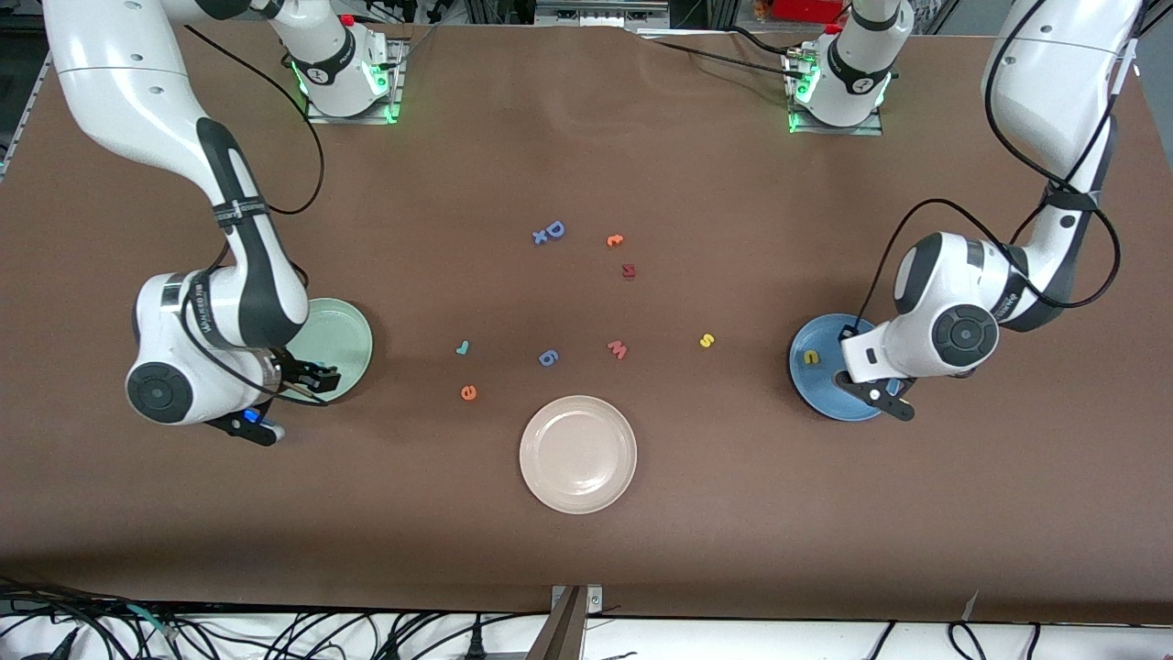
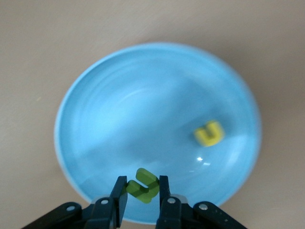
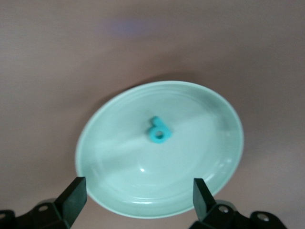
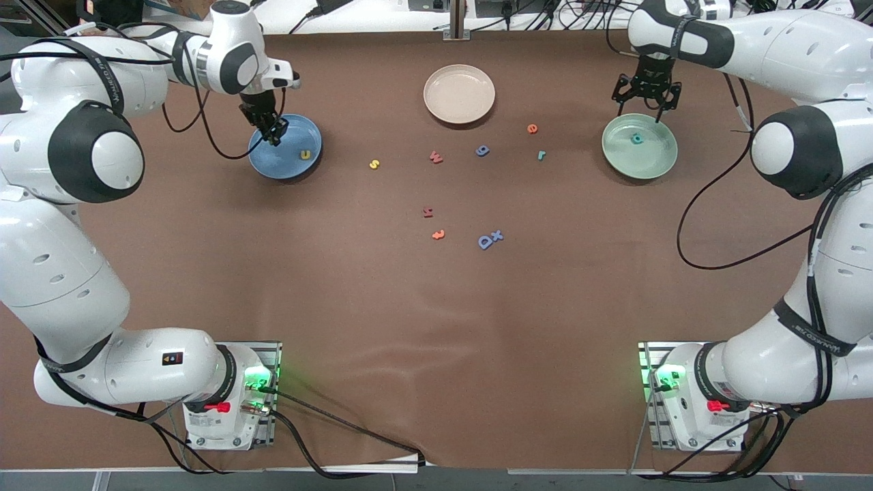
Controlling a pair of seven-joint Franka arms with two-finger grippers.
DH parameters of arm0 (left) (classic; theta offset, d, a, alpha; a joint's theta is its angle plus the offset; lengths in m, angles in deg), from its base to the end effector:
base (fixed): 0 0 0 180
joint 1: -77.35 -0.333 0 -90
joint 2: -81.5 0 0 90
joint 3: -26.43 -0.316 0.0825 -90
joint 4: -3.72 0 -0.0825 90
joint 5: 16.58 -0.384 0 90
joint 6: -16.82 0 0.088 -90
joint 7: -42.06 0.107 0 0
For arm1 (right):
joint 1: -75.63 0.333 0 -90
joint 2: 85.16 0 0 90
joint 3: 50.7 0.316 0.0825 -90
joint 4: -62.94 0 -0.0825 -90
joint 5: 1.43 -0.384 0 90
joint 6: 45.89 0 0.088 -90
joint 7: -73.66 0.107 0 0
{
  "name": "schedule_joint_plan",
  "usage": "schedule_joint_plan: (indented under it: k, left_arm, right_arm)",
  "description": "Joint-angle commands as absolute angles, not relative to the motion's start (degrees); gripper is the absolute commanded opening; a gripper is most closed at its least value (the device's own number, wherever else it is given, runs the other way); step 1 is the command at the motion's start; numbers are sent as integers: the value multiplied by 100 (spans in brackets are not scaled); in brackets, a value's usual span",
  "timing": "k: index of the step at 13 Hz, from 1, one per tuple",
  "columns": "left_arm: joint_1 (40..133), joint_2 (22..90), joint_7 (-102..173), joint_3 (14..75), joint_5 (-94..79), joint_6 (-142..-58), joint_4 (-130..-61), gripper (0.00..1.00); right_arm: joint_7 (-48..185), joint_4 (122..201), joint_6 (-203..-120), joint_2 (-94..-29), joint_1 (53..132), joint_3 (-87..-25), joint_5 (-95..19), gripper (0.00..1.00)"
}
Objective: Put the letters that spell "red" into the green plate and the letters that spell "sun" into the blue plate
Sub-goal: 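Lower the green u onto the blue plate while the right gripper reaches the e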
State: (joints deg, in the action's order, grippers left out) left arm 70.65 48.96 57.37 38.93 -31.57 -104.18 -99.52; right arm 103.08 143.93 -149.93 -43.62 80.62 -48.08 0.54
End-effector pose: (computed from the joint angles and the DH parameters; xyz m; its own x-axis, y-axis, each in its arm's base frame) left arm 0.6251 -0.0438 0.2187 0.8446 -0.4737 -0.2494 -0.4898 -0.8718 -0.0029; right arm 0.6840 0.0831 0.2488 0.8866 -0.3709 -0.2762 -0.3400 -0.9277 0.1543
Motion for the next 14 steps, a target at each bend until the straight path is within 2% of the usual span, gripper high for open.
schedule_joint_plan:
  k: [1,2,3,4,7,11,14]
  left_arm:
    - [6804,4688,5859,3979,-3451,-10640,-9947,16]
    - [6804,4678,5859,3979,-3451,-10649,-9955,37]
    - [6804,4687,5859,3979,-3451,-10649,-9947,81]
    - [6795,4696,5859,3988,-3442,-10649,-9955,100]
    - [6812,4871,5859,4154,-3416,-10527,-9947,100]
    - [6830,5109,5360,4918,-3363,-10271,-9947,100]
    - [7022,5083,4184,5270,-3363,-10271,-9947,100]
  right_arm:
    - [10783,14389,-15292,-4420,8422,-4807,-29,99]
    - [10942,14397,-15433,-4420,8581,-4815,-29,99]
    - [11082,14398,-15609,-4411,8661,-4807,-38,99]
    - [11162,14398,-15819,-4411,8757,-4789,-125,99]
    - [11539,14398,-16364,-4376,9109,-4772,-328,99]
    - [11882,14459,-17146,-4245,9434,-4780,-293,99]
    - [12086,14660,-17840,-4095,9558,-4780,-275,99]
